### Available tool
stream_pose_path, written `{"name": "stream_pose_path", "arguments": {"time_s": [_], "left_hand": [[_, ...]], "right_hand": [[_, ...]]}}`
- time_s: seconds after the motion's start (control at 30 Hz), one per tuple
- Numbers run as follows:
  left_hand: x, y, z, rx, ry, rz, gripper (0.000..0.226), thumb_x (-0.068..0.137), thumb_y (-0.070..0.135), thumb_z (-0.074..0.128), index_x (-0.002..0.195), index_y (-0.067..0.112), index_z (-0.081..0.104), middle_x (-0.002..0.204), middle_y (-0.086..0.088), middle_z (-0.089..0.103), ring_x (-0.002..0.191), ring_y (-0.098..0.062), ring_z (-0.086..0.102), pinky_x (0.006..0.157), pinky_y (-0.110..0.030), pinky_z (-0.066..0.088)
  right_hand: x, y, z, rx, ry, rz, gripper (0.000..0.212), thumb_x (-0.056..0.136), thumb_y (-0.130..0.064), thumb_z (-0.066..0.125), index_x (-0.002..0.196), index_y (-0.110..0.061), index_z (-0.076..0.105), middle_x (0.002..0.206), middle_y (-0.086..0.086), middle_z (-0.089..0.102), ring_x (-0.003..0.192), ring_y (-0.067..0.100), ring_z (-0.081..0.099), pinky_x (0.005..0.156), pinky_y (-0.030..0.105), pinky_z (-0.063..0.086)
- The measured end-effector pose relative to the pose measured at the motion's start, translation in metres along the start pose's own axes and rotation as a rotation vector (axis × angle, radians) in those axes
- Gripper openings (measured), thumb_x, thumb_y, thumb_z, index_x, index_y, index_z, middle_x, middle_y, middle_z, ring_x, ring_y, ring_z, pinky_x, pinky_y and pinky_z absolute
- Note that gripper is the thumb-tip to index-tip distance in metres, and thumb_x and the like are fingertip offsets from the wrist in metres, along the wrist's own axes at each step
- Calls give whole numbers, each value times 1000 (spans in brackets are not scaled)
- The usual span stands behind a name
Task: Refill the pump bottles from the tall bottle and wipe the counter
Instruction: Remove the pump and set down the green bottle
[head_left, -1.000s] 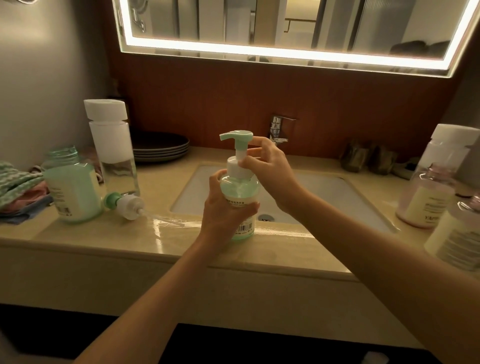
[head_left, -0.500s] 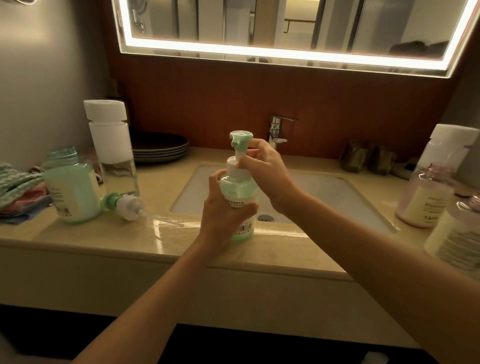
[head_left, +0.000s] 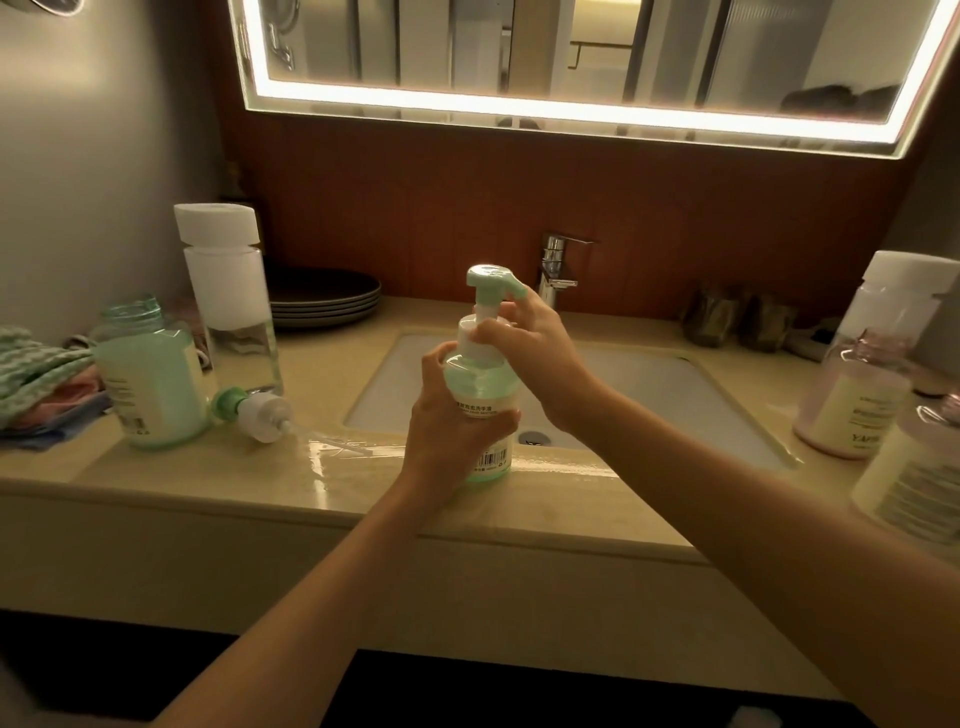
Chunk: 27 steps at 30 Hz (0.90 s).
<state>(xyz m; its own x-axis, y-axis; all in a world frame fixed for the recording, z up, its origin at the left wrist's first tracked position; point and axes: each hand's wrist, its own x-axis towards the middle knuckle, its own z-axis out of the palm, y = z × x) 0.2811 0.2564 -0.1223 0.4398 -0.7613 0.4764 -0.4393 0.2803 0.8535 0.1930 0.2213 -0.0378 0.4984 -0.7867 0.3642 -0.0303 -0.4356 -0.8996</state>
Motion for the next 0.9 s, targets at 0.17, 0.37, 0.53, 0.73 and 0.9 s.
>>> {"name": "stream_pose_path", "arguments": {"time_s": [0.17, 0.37, 0.53, 0.73, 0.9], "left_hand": [[-1, 1, -1, -2, -16, 20, 78, 66, 17, 80, 122, 31, 27, 109, 11, 55, 95, -3, 55, 72, -7, 38], [0, -2, -1, 1, -13, 3, 82, 63, 19, 81, 126, 29, 28, 111, 7, 56, 97, -9, 57, 75, -15, 41], [0, -1, 0, 21, -4, 10, 80, 64, 19, 80, 121, 33, 26, 107, 13, 53, 92, -1, 54, 72, -9, 38], [1, 0, 0, 31, -18, 20, 81, 65, 16, 80, 123, 28, 25, 111, 10, 52, 97, -4, 53, 72, -5, 36], [1, -3, -1, 39, -15, 24, 83, 64, 19, 80, 126, 26, 26, 111, 10, 53, 97, -5, 53, 71, -8, 37]], "right_hand": [[2, 4, 2, -272, 127, -76, 63, 72, -39, 74, 123, -13, 46, 116, 5, 49, 101, 18, 54, 86, 32, 50], [-1, 1, 0, -70, 51, -14, 42, 84, -15, 60, 123, -15, 45, 104, -2, 55, 91, 12, 55, 69, 21, 44], [0, 5, 2, -113, 16, -23, 44, 83, -26, 64, 122, -13, 49, 117, 3, 57, 101, 16, 56, 84, 31, 46], [1, 9, -1, -284, 164, -94, 51, 73, -39, 73, 111, -14, 49, 111, 3, 52, 97, 14, 53, 81, 25, 49], [-4, 5, 2, -172, 117, -76, 39, 84, -21, 63, 118, -11, 47, 113, 4, 57, 95, 14, 56, 75, 20, 48]]}}
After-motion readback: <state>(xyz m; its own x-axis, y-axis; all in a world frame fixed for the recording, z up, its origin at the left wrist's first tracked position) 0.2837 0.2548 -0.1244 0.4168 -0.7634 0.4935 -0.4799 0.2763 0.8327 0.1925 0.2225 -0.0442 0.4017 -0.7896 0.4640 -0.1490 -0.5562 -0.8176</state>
